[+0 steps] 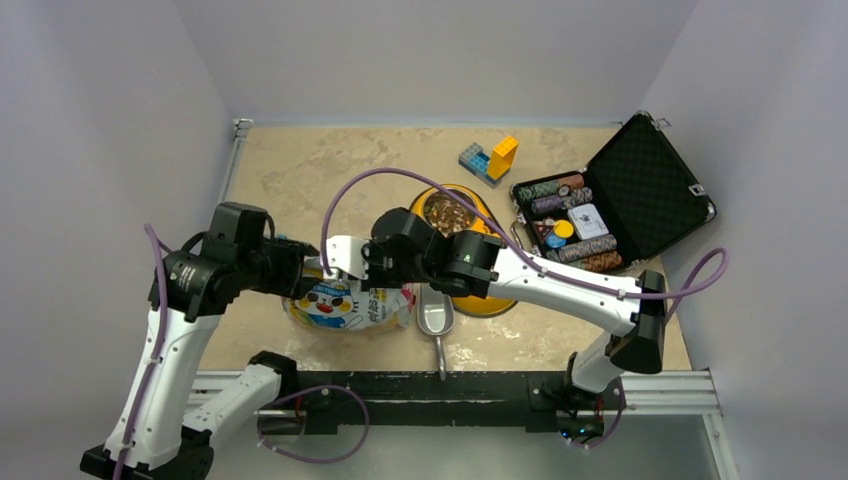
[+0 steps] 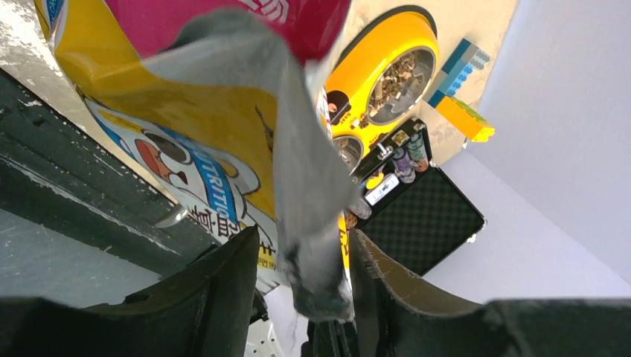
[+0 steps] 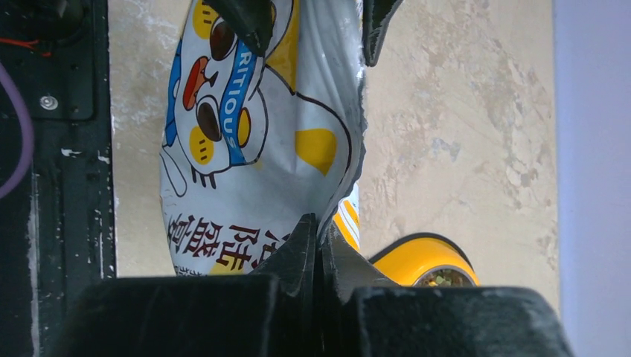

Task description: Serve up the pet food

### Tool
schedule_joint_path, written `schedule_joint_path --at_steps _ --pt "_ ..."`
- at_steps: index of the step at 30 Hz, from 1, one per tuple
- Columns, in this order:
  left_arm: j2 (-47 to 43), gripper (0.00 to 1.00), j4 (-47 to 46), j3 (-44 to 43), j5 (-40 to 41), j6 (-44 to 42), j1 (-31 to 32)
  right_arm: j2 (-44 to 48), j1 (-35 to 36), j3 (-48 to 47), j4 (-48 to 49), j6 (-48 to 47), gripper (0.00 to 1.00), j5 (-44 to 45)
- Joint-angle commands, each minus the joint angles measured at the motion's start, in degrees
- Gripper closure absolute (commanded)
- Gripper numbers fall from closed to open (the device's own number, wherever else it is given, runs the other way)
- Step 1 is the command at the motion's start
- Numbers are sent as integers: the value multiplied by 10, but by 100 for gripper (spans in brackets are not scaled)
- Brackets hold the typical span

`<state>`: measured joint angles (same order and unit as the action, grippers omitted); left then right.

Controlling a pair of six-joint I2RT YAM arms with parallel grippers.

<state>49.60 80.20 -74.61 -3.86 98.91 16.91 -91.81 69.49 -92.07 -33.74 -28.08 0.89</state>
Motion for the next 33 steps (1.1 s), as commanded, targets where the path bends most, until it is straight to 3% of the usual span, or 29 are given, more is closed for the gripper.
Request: schedule_joint_path --at_steps 1,3,9,10,11,14,19,21,22,24,26,28,33 --pt "23 49 -22 3 15 8 -3 59 5 44 60 -30 100 51" --pt "25 55 -21 -1 22 8 -3 69 11 56 62 -43 100 51" --pt "-8 90 -17 -4 74 -6 -3 85 14 76 81 -52 100 58" --pt "-21 97 -20 1 77 -7 -3 84 14 75 82 -50 99 60" --pt "-30 100 -24 9 76 -8 -3 81 14 74 83 -49 91 59" --pt "-51 100 -32 34 55 6 -3 65 14 61 92 -45 67 57" --pt "-67 100 -29 42 42 8 -3 20 14 5 79 -39 61 81" --pt "-72 100 -28 39 53 8 -3 12 16 -3 75 -42 62 83" --pt "-73 99 -33 39 57 7 -3 11 16 -2 75 -43 67 82" --pt "-76 89 -37 42 58 13 -3 14 17 3 72 -44 99 88" --pt "-77 80 -41 46 56 19 -3 26 20 20 73 -47 100 94" --pt "-78 79 -44 51 63 26 -3 48 25 58 102 -58 100 107" --pt "-78 100 -50 52 135 17 -3 88 40 116 134 -80 100 131"
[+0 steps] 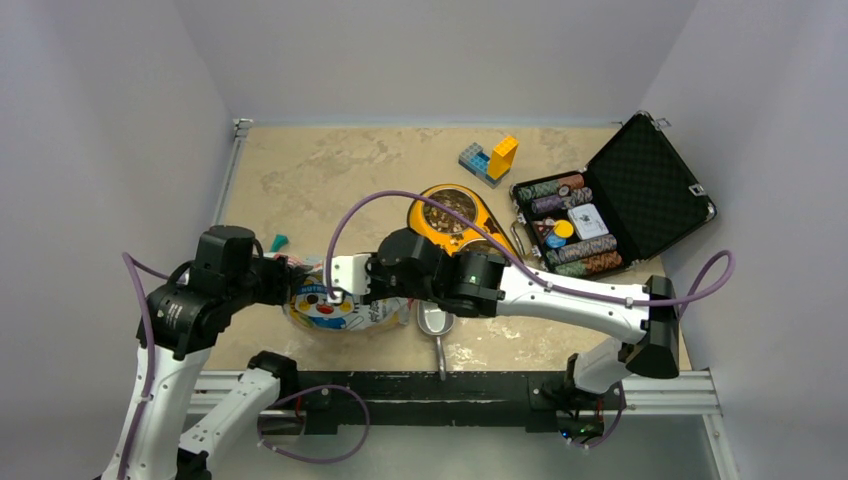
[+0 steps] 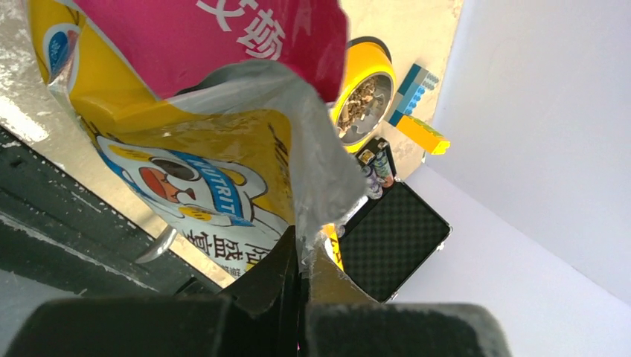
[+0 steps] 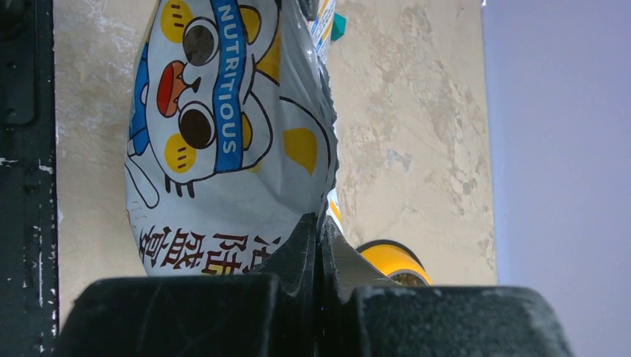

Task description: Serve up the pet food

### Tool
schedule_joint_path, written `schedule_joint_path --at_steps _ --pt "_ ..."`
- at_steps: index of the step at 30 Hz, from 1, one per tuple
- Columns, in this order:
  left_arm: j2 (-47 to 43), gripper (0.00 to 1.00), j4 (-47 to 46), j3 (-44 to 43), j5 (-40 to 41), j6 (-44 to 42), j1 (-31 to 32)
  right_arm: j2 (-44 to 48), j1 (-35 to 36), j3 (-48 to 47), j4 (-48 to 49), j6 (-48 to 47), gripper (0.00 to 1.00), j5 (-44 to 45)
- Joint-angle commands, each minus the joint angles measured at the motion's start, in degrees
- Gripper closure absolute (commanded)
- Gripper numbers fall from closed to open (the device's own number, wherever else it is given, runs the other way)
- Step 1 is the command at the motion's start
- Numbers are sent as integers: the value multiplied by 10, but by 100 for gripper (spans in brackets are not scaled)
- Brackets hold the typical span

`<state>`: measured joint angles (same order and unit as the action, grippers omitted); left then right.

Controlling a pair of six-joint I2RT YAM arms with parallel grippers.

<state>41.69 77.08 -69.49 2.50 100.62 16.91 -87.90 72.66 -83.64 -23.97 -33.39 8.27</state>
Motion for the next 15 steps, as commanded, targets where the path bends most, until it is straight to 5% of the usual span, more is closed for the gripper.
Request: schedule_joint_path --at_steps 1,5,10,15 --pt "3 100 -19 -2 86 -8 -3 56 12 41 43 -31 100 62" --pt "1 100 -7 -8 102 -12 -3 80 14 65 56 -29 100 29" --pt "-1 100 6 -6 1 38 -3 49 14 35 54 -38 65 -19" --pt "-3 100 6 -1 -64 54 -3 -5 15 -23 63 -61 55 -21"
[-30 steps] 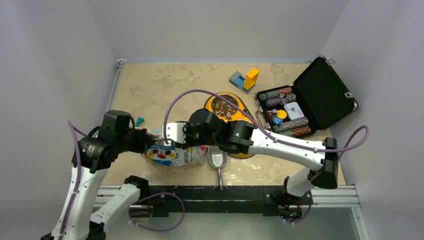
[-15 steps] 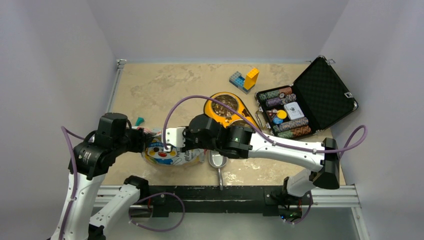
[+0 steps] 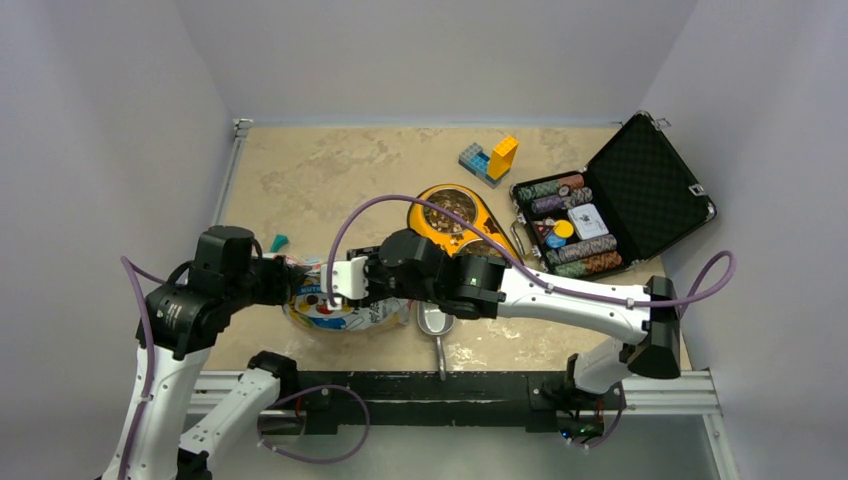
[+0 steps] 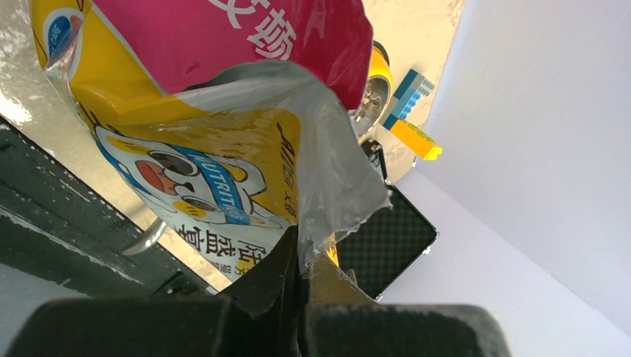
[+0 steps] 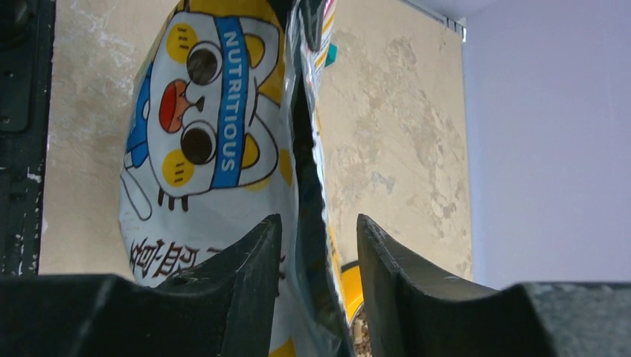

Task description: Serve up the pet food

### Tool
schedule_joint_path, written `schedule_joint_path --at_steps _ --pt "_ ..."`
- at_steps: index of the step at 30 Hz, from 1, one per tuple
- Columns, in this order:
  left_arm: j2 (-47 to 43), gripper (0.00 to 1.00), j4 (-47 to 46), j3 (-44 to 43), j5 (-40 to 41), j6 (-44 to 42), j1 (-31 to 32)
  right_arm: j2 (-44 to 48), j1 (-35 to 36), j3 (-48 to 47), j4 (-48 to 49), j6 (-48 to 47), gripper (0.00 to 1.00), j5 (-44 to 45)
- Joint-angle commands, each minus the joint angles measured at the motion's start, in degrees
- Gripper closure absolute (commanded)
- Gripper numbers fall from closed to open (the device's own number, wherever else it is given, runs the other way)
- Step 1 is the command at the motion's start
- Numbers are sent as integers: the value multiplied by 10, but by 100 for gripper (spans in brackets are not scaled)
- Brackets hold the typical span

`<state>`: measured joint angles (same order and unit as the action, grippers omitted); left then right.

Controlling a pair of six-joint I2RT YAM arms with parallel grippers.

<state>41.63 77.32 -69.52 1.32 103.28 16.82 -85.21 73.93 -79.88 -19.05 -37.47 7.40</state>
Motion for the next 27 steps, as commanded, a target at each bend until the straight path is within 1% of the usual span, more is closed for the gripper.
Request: schedule_joint_path --at_steps 1,4,8,9,10,11,12,15,16,17,18,19,20,21,23,24,25,26,27 --pt "-5 100 4 -1 -50 30 -2 -42 2 -74 9 -24 55 -13" --pt "-18 100 -9 8 -42 38 -2 -67 5 -100 10 -32 55 -8" --pt "-22 100 -21 10 -42 46 -2 -79 11 -107 14 -35 59 11" --pt "-21 100 -21 9 -44 47 -2 -80 12 -104 15 -37 64 30" --pt "-19 100 -20 8 -44 50 -2 -82 14 -99 15 -41 78 55" --pt "-18 100 -18 5 -39 52 -2 -81 16 -93 21 -44 100 93" --pt "-18 100 -12 1 -30 52 -2 -75 17 -80 35 -47 100 127" --pt "-18 100 12 -15 13 52 -2 -35 22 -21 75 -74 100 184" --pt "-18 100 18 -18 23 51 -2 -23 22 -4 73 -72 100 185" --pt "-19 100 22 -20 32 51 -2 -11 21 8 65 -68 94 182" --pt "-21 100 25 -20 37 51 -2 6 19 26 58 -68 81 172" --pt "-22 100 25 -20 40 52 -2 24 19 51 57 -71 71 154" --pt "-22 100 25 -20 40 52 -2 44 19 75 71 -75 66 148" --pt "-22 100 23 -19 39 50 -2 57 19 91 85 -75 63 146" --pt "-21 100 24 -19 36 49 -2 60 18 93 73 -70 63 150" --pt "-21 100 23 -19 34 47 -2 56 18 91 71 -69 66 158" --pt "-20 100 22 -20 32 45 -2 52 18 89 70 -70 73 163" --pt "-19 100 22 -19 30 44 -2 47 18 85 70 -70 88 172" --pt "-20 100 20 -18 28 40 -2 42 18 78 70 -69 100 182"
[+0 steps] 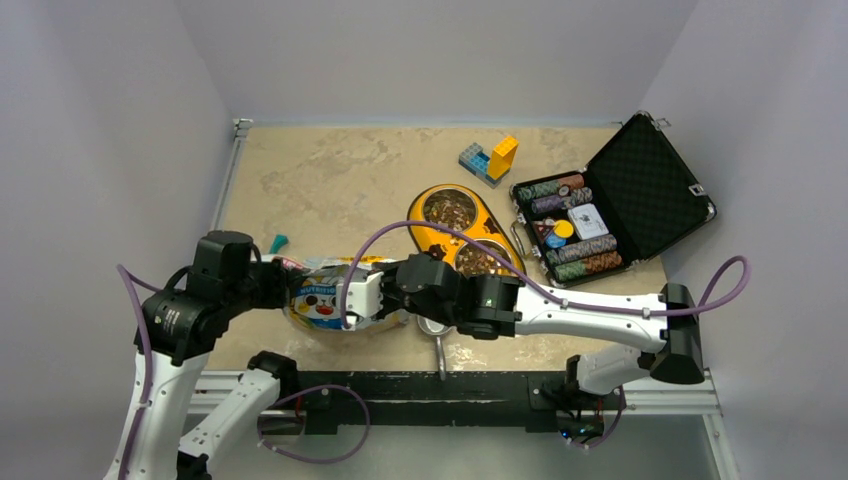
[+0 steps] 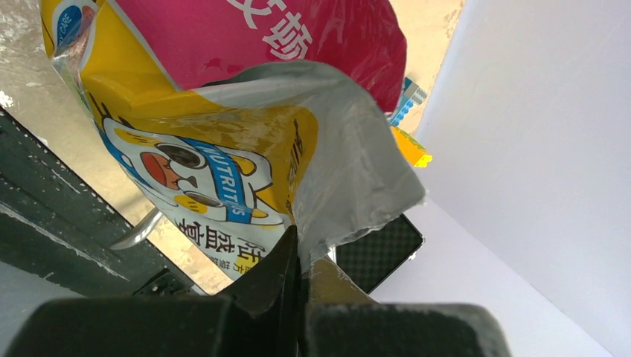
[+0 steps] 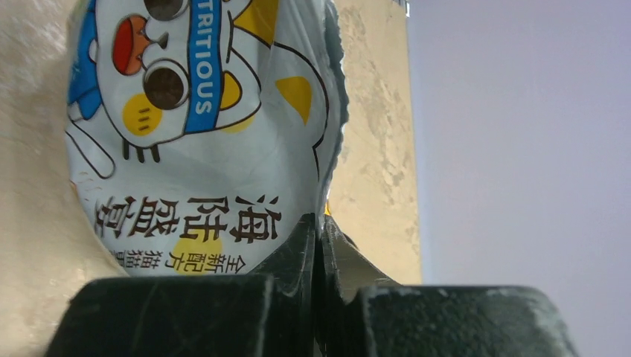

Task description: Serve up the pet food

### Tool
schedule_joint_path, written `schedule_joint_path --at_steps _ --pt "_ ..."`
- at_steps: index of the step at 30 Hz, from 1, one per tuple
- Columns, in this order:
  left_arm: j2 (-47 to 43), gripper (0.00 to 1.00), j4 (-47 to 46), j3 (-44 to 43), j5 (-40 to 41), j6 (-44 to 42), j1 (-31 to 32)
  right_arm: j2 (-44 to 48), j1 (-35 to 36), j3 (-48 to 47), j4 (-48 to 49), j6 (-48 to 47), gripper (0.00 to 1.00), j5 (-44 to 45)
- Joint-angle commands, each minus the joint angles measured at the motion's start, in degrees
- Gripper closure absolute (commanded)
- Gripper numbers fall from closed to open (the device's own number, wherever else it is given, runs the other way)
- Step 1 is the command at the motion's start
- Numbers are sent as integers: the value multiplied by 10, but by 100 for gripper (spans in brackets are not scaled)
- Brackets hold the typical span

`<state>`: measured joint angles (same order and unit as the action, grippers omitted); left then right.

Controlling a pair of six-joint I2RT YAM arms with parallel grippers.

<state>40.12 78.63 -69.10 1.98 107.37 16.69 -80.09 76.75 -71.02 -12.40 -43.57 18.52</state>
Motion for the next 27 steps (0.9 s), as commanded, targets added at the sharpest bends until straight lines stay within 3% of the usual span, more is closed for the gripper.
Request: schedule_joint_path --at_steps 1,3,8,12,14,16,17,19,20,22,27 --pt "-5 100 0 -19 17 -8 -1 -10 -9 -18 2 -4 100 75" --pt "-3 100 -22 -8 -1 -22 -1 -6 -8 -30 2 9 100 61" --pt "8 86 -82 43 -94 -25 1 3 -8 -48 -10 15 100 23" --pt "11 69 -106 42 -94 -25 1 17 -5 -41 -9 13 100 -3" --pt "16 67 -119 39 -100 -24 1 18 -4 -45 -16 14 100 -12" --pt "22 73 -128 39 -102 -23 1 17 -3 -47 -17 14 100 -26" --pt "22 81 -135 43 -100 -22 1 15 -3 -49 -17 13 98 -32" --pt "15 97 -152 56 -96 -13 1 6 -1 -54 -17 6 84 -38" --pt "10 100 -159 64 -95 -8 1 1 -1 -56 -15 3 76 -40" --pt "0 100 -166 77 -98 6 1 -8 0 -62 -7 -2 65 -45" --pt "-12 100 -140 79 -104 27 1 -47 1 -102 -4 -11 62 -57"
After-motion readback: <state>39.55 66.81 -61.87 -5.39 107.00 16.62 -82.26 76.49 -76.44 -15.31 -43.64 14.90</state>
